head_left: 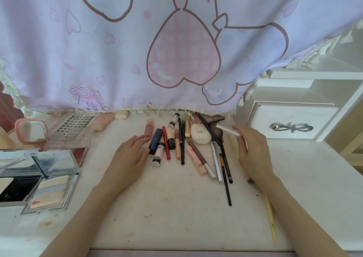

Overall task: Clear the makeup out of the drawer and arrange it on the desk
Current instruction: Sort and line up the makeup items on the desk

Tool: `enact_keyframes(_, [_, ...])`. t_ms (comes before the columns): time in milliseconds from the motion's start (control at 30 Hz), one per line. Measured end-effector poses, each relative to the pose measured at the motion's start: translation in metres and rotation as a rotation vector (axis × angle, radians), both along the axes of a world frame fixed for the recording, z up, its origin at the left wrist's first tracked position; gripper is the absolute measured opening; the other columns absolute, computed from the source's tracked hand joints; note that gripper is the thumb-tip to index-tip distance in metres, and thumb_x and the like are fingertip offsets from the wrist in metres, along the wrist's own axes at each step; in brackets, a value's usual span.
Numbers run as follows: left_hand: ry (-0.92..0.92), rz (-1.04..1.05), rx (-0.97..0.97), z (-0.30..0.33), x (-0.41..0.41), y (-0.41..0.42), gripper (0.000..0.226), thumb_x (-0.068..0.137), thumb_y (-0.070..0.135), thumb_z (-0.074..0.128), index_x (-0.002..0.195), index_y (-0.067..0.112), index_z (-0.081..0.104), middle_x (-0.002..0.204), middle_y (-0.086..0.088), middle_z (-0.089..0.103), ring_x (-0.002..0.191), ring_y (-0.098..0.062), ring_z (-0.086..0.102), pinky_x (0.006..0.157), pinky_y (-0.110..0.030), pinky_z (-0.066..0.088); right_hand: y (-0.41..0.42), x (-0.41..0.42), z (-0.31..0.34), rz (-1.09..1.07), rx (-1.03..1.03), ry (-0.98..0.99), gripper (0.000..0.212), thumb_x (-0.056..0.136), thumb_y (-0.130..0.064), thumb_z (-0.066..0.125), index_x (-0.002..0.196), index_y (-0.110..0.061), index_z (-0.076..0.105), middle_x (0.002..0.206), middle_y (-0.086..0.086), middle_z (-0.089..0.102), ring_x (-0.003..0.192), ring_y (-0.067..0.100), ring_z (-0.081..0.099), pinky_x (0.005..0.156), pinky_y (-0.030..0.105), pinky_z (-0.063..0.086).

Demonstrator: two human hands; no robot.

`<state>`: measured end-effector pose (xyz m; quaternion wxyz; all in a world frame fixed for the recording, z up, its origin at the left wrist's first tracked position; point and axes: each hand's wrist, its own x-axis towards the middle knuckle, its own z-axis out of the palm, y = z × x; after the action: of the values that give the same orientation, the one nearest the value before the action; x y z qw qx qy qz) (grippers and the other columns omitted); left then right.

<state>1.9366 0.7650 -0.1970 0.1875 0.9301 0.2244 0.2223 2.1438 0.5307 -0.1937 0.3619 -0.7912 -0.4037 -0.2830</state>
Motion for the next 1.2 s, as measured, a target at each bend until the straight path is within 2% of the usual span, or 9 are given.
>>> enact_keyframes(200, [-0.27,-0.061,-0.145,0.026,0.009,-0.032,0.03,0.091,0.018,0.053,0.121,0.019,0.057,0.118,0.009,0.053,0.116,-0.014,0.047,0.1,-0.026,0.036,0.044,-0.023,0.014,0.197,0.052,-0.082,0.032,0.091,-0.011,0.045,0.113,0.002,0.064,0.112,0.019,0.063,0.106,0.02,0.051,0.098,0.018,0.037])
enact_keyframes(367, [-0.146,-0.063,-0.421,0.056,0.031,-0.046,0.073,0.083,0.052,0.056,0.144,0.026,0.026,0.142,0.009,0.034,0.127,-0.006,0.037,0.1,-0.022,0.031,0.082,-0.033,0.008,0.254,0.0,-0.212,0.028,0.093,-0.011,0.049,0.11,0.005,0.065,0.112,0.018,0.064,0.11,0.021,0.053,0.103,0.024,0.04])
enact_keyframes(567, [-0.13,-0.045,-0.373,0.06,0.035,-0.039,0.072,0.077,0.049,0.065,0.138,0.021,0.039,0.128,0.011,0.044,0.111,-0.007,0.048,0.093,-0.017,0.036,0.09,-0.042,0.01,0.369,0.119,-0.19,0.025,0.086,-0.005,0.059,0.106,0.008,0.065,0.113,0.022,0.061,0.108,0.028,0.058,0.099,0.026,0.045])
enact_keyframes(633, [-0.164,-0.047,-0.364,0.06,0.033,-0.037,0.066,0.078,0.041,0.066,0.136,0.02,0.043,0.124,0.012,0.046,0.105,-0.005,0.05,0.088,-0.011,0.036,0.088,-0.048,0.014,0.416,0.172,-0.016,0.033,0.085,-0.01,0.061,0.116,0.003,0.062,0.125,0.016,0.055,0.117,0.021,0.053,0.101,0.02,0.042])
enact_keyframes(733, [-0.276,-0.039,-0.431,0.064,0.029,-0.034,0.056,0.079,0.032,0.067,0.131,0.022,0.049,0.116,0.015,0.052,0.094,-0.002,0.054,0.079,-0.002,0.038,0.082,-0.059,0.029,0.565,0.318,0.677,0.048,0.087,-0.008,0.063,0.132,-0.016,0.047,0.141,0.003,0.044,0.124,0.003,0.047,0.092,0.011,0.043])
enact_keyframes(833, [-0.265,-0.109,-0.503,0.069,0.024,-0.033,0.052,0.082,0.031,0.065,0.131,0.025,0.05,0.115,0.017,0.055,0.091,-0.001,0.057,0.078,-0.003,0.04,0.077,-0.056,0.035,0.847,0.314,1.098,0.044,0.086,-0.026,0.066,0.127,-0.014,0.052,0.129,0.01,0.059,0.118,0.015,0.057,0.091,0.021,0.049])
enact_keyframes(933, [-0.18,-0.179,-0.492,0.071,0.02,-0.034,0.053,0.082,0.039,0.062,0.132,0.029,0.049,0.12,0.019,0.054,0.1,-0.001,0.056,0.083,-0.01,0.044,0.074,-0.055,0.035,1.022,0.348,1.272,0.081,0.072,-0.045,0.076,0.127,0.007,0.048,0.127,0.021,0.057,0.121,0.033,0.053,0.096,0.034,0.048])
enact_keyframes(1100, [-0.09,-0.218,-0.378,0.075,0.014,-0.035,0.063,0.072,0.049,0.053,0.131,0.03,0.047,0.119,0.02,0.049,0.096,0.006,0.051,0.085,-0.006,0.037,0.07,-0.058,0.041,1.095,0.329,1.283,0.08,0.076,-0.039,0.074,0.135,0.002,0.041,0.134,0.025,0.049,0.123,0.036,0.05,0.099,0.038,0.046])
enact_keyframes(1200, [-0.06,-0.236,-0.303,0.076,0.013,-0.036,0.061,0.074,0.054,0.054,0.129,0.03,0.049,0.122,0.022,0.045,0.102,0.016,0.043,0.086,0.001,0.03,0.071,-0.06,0.04,1.008,0.354,1.32,0.096,0.062,-0.042,0.084,0.136,-0.002,0.04,0.133,0.02,0.052,0.123,0.033,0.052,0.1,0.038,0.046])
